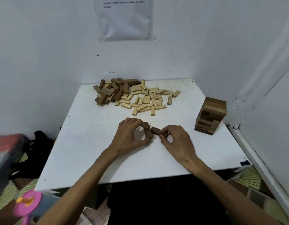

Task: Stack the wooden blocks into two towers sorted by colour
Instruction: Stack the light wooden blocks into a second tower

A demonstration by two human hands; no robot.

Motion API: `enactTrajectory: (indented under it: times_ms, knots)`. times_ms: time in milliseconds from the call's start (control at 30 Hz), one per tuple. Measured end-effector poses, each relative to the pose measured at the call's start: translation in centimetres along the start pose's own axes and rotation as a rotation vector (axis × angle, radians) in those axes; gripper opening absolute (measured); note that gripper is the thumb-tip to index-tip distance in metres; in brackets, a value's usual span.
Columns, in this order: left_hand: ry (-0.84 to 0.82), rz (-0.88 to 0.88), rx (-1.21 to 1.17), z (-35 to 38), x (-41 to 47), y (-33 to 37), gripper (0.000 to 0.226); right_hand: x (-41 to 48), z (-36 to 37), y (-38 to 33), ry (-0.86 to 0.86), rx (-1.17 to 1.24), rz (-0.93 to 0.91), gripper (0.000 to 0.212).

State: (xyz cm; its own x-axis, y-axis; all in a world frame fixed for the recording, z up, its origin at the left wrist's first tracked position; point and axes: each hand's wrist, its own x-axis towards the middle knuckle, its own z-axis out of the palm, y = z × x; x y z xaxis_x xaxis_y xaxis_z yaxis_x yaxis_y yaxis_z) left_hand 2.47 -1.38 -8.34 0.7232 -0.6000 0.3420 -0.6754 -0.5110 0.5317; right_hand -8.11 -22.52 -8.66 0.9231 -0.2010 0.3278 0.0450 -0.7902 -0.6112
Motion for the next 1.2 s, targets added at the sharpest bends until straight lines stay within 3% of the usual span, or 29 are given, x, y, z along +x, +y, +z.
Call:
enactTrajectory:
  times_ms: [333,600,733,867,1000,1200]
  knots:
    - [0.102,-0.108,-0.188,-0.5,-2.3,1.0,0.043,-1.8,0.3,0.5,0.016,-0.009,-0.040,0.010]
    - [-0.017,-0.165,-0.115,-1.1,-2.7,0.0,0.043,-1.8,0.4,0.3,0.017,0.022,-0.036,0.013]
    - [-0.078,-0.099,-0.062,-0.7,-2.7,-0.1,0.048,-1.7,0.8,0.1,-0.014,-0.020,-0.051,0.028]
    - [-0.099,-0.060,-0.053,-0.6,-2.9,-0.3,0.054,-1.4,0.6,-0.2,-0.040,0.011,-0.061,0.028]
    - [-0.156,-0.074,-0.028,-1.2,-2.5,-0.1,0.063,-0.7,-0.1,0.1,-0.100,0.068,-0.002,0.055]
    - [-0.109,-0.124,-0.069,-1.2,-2.3,-0.5,0.061,-0.5,0.8,-1.0,-0.181,-0.136,-0.040,0.083]
